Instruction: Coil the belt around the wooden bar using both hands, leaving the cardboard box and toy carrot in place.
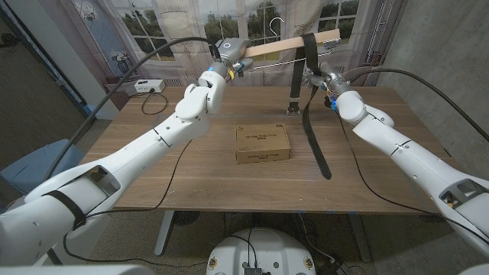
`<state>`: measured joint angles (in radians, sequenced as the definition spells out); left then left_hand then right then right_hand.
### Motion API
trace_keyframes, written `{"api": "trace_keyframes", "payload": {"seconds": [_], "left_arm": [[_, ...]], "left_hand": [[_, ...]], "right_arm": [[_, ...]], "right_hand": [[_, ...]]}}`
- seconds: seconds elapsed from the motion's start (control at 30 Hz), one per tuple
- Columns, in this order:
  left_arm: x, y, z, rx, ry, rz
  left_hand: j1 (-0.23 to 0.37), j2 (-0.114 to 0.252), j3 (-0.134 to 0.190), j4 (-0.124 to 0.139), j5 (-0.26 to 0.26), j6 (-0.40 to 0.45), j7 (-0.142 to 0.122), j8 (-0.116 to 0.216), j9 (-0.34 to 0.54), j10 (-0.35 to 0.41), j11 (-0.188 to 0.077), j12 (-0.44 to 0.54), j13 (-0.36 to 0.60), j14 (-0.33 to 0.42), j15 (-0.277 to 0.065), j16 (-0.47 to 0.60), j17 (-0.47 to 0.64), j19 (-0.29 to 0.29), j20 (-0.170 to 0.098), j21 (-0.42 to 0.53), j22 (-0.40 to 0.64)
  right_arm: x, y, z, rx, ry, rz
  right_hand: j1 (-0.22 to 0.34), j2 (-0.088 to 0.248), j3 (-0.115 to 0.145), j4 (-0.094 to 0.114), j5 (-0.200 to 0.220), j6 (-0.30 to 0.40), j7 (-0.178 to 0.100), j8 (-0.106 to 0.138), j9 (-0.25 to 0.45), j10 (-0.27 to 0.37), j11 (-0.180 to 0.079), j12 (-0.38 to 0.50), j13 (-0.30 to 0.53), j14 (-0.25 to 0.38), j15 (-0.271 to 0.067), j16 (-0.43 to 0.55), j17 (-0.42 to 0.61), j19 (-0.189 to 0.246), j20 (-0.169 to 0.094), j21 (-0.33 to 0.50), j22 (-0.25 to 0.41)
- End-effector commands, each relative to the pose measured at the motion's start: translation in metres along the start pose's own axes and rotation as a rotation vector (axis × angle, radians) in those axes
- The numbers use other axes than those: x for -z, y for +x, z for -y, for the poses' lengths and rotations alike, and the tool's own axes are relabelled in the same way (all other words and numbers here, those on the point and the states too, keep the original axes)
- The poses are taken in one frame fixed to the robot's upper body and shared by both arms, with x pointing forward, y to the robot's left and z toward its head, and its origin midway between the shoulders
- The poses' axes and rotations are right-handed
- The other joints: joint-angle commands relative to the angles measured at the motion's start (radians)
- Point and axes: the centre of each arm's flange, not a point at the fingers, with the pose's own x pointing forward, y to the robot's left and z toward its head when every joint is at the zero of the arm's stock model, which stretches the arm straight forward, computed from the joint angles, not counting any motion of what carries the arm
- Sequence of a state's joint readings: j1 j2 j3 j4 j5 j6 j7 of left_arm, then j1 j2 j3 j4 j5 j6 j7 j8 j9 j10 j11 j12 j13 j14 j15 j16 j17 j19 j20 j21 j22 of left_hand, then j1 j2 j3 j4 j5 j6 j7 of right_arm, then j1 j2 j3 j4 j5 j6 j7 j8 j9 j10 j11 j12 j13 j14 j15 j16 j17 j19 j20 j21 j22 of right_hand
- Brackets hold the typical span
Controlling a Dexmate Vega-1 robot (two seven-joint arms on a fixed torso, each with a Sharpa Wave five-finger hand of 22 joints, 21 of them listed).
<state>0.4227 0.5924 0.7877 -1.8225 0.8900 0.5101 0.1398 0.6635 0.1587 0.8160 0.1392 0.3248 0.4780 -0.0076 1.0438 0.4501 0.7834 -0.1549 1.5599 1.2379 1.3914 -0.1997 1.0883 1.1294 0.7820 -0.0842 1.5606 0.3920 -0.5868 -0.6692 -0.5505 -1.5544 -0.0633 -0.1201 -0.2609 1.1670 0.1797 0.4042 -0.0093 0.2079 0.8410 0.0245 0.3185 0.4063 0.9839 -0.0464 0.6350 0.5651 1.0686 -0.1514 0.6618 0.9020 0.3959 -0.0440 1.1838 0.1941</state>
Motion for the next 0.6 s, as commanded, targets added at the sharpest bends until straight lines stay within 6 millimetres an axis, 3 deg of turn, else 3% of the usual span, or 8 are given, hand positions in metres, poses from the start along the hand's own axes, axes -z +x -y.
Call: {"api": "trace_keyframes", "payload": {"seconds": [0.03,0.6], "left_arm": [[0.0,0.0,0.01,0.246,-0.022,0.026],[0.003,-0.002,0.014,0.4,0.012,0.025]], "left_hand": [[-0.002,0.009,0.002,0.003,-0.002,0.002,0.005,0.008,0.002,0.0,-0.001,0.007,0.002,0.0,-0.003,0.003,0.001,0.009,-0.088,0.001,0.002],[-0.002,0.007,0.004,0.002,0.001,0.002,0.008,0.011,-0.005,-0.001,0.006,0.006,0.001,0.0,-0.003,0.007,0.006,0.007,-0.083,0.0,0.002]], "right_arm": [[-0.015,0.034,0.031,0.129,-0.055,0.007],[-0.057,0.054,0.079,0.248,-0.155,0.1]], "right_hand": [[0.005,0.005,0.006,0.006,-0.002,0.034,-0.028,0.001,0.002,0.009,0.001,-0.002,-0.005,-0.039,-0.062,-0.002,0.008,-0.003,-0.038,0.007,-0.001],[-0.001,-0.002,0.015,0.012,-0.004,0.038,-0.041,-0.008,0.002,0.001,-0.001,-0.011,-0.016,-0.049,-0.064,-0.021,0.019,-0.013,-0.044,0.015,-0.007]]}}
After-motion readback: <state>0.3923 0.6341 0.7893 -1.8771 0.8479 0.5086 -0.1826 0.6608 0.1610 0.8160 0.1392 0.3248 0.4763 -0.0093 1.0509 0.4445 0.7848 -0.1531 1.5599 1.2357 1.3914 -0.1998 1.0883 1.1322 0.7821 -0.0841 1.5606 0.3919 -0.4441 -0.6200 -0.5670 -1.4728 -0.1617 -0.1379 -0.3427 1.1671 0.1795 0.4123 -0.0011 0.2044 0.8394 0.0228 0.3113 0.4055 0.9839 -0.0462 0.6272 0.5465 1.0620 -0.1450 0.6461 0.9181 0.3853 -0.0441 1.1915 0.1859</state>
